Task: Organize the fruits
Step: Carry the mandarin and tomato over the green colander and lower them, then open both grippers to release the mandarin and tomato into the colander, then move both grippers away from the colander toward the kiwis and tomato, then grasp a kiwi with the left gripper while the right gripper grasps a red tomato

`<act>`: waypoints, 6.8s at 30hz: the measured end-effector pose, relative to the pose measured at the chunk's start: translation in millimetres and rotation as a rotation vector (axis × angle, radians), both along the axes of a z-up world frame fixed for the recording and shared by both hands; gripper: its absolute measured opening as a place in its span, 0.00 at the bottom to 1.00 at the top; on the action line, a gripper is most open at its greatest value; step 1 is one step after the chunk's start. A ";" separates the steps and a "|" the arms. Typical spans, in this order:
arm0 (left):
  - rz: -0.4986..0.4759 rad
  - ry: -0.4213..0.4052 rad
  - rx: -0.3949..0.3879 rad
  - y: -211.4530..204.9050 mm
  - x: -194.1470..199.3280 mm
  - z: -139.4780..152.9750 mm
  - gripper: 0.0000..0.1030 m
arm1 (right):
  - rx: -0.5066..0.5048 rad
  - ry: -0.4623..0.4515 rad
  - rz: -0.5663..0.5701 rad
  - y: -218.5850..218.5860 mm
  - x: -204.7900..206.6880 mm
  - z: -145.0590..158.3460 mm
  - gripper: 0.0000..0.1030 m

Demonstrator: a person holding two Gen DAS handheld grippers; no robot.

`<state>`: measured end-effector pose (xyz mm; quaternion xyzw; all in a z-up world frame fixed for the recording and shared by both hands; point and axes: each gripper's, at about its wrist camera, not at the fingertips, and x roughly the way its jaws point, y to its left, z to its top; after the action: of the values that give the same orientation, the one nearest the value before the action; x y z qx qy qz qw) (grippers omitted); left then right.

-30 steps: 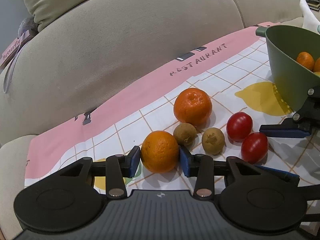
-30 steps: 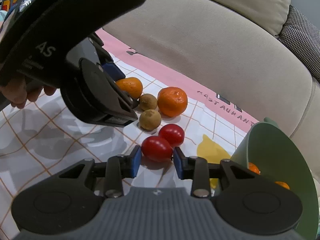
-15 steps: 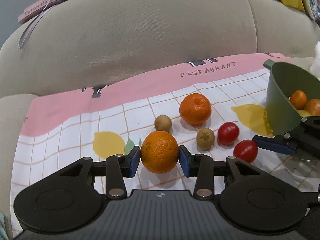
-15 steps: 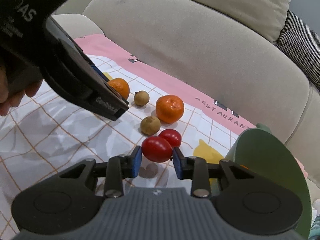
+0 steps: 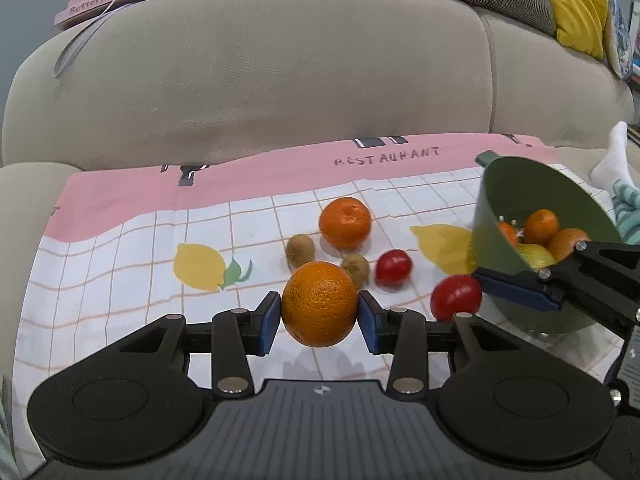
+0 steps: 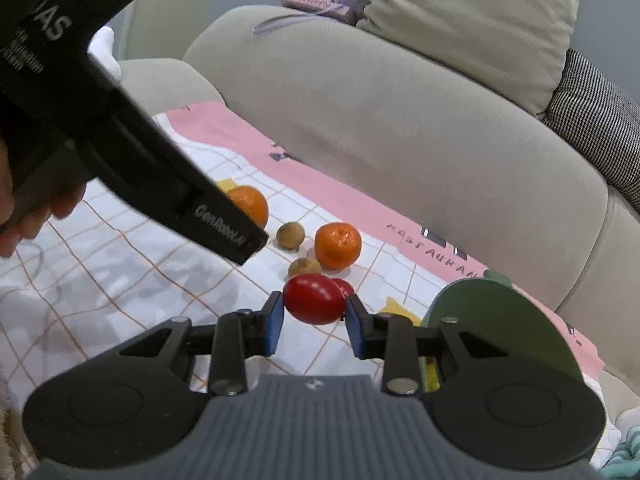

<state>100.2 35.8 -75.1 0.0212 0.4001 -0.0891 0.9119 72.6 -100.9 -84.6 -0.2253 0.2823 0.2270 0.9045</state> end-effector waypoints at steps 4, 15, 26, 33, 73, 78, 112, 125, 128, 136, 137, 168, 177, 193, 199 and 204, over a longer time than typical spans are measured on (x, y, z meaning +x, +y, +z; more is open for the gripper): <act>0.004 -0.009 -0.002 -5.7 -12.0 11.3 0.45 | 0.018 -0.013 -0.001 -7.2 -5.5 11.3 0.29; -0.120 -0.049 -0.053 -54.3 -32.8 47.8 0.45 | 0.066 0.026 -0.082 -59.6 -16.7 42.4 0.29; -0.280 -0.007 -0.087 -114.7 -39.0 60.5 0.45 | 0.058 0.110 -0.150 -119.3 -14.1 58.9 0.29; -0.368 0.059 -0.119 -144.8 -30.7 62.4 0.45 | -0.008 0.176 -0.138 -152.4 -8.6 61.8 0.29; -0.260 0.499 -0.259 -168.3 35.9 -3.7 0.41 | -0.083 0.609 -0.039 -172.9 66.4 27.9 0.30; -0.248 0.520 -0.273 -165.6 37.8 -9.1 0.39 | -0.090 0.636 -0.031 -172.8 70.6 22.8 0.30; -0.178 0.351 -0.234 -137.9 14.4 38.8 0.52 | 0.003 0.548 -0.147 -175.5 52.7 55.4 0.81; -0.138 0.227 -0.194 -104.2 -2.2 58.7 0.53 | 0.186 0.428 -0.325 -165.6 33.5 67.8 0.90; -0.118 0.194 -0.182 -94.5 -4.0 62.4 0.55 | 0.224 0.369 -0.369 -159.1 27.9 68.7 0.95; -0.062 0.127 -0.187 -63.5 -5.4 64.7 0.56 | 0.282 0.221 -0.473 -132.1 9.1 67.8 0.96; -0.058 0.120 -0.192 -59.8 -5.4 64.9 0.56 | 0.286 0.205 -0.475 -128.2 7.3 67.8 0.96; 0.086 0.041 -0.144 37.1 20.6 20.7 0.39 | 0.100 -0.009 -0.152 0.4 25.7 44.1 0.96; 0.116 0.053 -0.140 52.1 34.1 -0.7 0.37 | 0.044 -0.006 -0.117 25.5 51.6 20.9 0.79; 0.148 0.063 -0.254 65.7 48.9 -29.8 0.37 | -0.006 0.057 -0.111 39.5 83.3 -18.6 0.56; 0.102 0.071 -0.255 56.0 54.2 -36.4 0.37 | -0.017 0.095 -0.101 38.5 86.9 -30.6 0.47; 0.049 0.069 -0.250 46.1 58.7 -38.4 0.37 | -0.032 0.108 -0.093 37.4 84.3 -35.7 0.42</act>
<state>158.9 81.9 -113.5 -0.1056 0.4174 -0.1166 0.8950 156.8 -63.5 -120.3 -0.2136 0.3444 0.1922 0.8938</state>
